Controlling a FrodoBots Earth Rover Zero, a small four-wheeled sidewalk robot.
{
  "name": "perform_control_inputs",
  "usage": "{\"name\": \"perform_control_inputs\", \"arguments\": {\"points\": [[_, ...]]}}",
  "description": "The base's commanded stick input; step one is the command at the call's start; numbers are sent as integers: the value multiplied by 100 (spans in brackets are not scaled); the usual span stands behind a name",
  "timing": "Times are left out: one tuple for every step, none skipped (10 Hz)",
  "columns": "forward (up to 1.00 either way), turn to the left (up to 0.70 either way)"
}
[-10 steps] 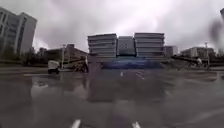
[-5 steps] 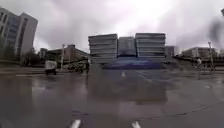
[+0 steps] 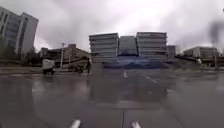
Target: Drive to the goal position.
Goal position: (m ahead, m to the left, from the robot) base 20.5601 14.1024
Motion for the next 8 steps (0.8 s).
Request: {"name": "perform_control_inputs", "arguments": {"points": [[100, 0], [100, 0], [100, 0], [100, 0], [100, 0], [100, 0], [100, 0], [100, 0]]}}
